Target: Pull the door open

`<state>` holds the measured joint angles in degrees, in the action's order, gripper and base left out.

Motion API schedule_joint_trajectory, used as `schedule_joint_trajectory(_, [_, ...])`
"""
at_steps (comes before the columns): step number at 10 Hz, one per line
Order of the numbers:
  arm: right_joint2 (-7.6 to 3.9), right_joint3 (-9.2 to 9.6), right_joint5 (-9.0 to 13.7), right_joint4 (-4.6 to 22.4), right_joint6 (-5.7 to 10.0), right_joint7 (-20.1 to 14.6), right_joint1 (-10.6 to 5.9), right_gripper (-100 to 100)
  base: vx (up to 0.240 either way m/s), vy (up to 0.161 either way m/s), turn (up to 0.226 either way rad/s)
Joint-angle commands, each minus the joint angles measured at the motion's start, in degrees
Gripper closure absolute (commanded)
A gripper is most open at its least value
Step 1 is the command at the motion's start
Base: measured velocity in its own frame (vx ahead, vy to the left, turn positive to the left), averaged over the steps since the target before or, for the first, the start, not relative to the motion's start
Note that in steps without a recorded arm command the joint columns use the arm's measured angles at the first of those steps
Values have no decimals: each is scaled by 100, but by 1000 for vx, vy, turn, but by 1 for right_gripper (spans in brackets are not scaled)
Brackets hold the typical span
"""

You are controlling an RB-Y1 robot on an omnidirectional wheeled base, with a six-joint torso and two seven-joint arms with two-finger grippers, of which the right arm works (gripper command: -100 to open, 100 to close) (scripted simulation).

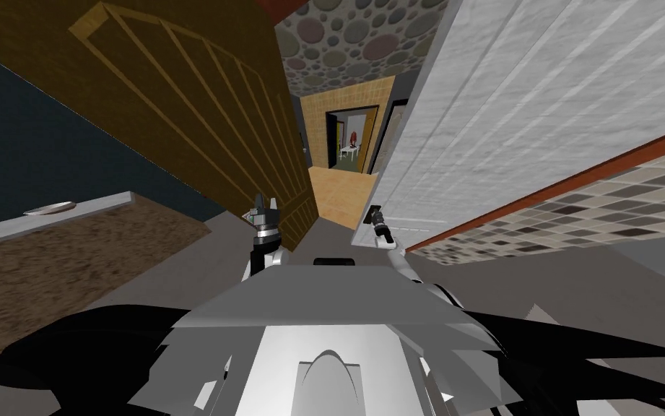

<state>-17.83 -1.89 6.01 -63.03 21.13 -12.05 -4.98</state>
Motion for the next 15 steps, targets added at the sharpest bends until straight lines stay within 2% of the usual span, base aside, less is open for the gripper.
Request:
schedule_joint_trajectory(1, [-78, 118, -3, -38, 30, -96, 69, 100, -224, -95, 130])
schedule_joint_trajectory(6, [-338, 422, 0, -193, 123, -370, 219, 100, -240, -97, 116])
schedule_joint_trajectory(7, [-295, 405, -5, -173, 107, -331, 204, 100, -104, -30, 27])
schedule_joint_trajectory(8, [-388, 520, -8, -223, 158, -432, 286, 100, -131, -39, 96])
schedule_joint_trajectory(9, [-415, 545, -8, -240, 173, -457, 303, 100, -187, -96, 114])
schedule_joint_trajectory(15, [-815, 904, -4, -482, 393, -818, 548, 100, -192, -108, 115])
